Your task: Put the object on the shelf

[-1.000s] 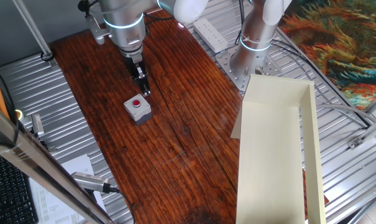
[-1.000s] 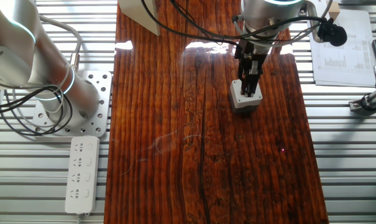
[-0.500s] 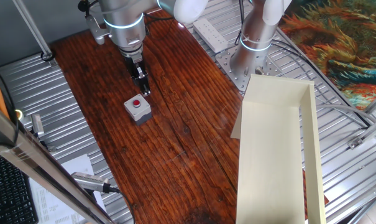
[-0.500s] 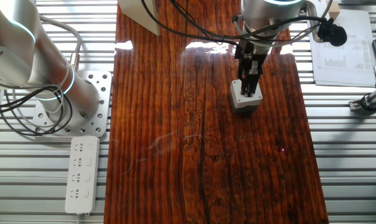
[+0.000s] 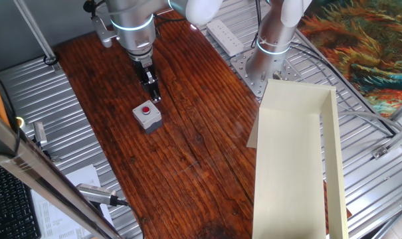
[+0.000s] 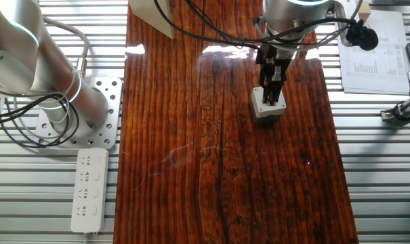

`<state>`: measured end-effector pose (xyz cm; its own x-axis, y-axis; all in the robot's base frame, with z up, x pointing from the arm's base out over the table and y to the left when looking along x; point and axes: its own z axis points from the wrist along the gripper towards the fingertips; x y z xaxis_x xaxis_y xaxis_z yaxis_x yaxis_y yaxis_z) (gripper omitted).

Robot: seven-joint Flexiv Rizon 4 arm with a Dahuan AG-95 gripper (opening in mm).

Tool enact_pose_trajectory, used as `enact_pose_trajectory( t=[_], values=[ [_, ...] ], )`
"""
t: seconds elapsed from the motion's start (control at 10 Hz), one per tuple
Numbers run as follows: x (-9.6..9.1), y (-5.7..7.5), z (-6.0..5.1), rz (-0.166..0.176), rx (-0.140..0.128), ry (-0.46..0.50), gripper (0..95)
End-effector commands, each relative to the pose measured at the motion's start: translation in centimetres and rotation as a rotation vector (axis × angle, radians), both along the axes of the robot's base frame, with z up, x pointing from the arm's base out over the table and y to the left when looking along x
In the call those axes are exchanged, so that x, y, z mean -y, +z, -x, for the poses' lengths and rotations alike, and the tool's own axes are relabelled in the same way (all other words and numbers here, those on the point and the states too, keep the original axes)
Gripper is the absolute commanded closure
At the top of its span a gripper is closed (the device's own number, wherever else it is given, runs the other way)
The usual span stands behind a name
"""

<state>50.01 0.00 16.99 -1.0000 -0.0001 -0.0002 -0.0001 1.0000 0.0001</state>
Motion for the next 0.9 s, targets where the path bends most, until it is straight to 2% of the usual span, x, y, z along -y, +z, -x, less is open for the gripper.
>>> enact_pose_trajectory(
  t=[0.1, 0.4, 0.9],
  values=[
    [0.00, 0.01, 0.01, -0.030, -0.103, 0.153, 95.0],
    [-0.02, 0.03, -0.03, -0.020, -0.107, 0.162, 95.0],
    [-0.02, 0.02, -0.07, -0.023, -0.104, 0.189, 95.0]
  ],
)
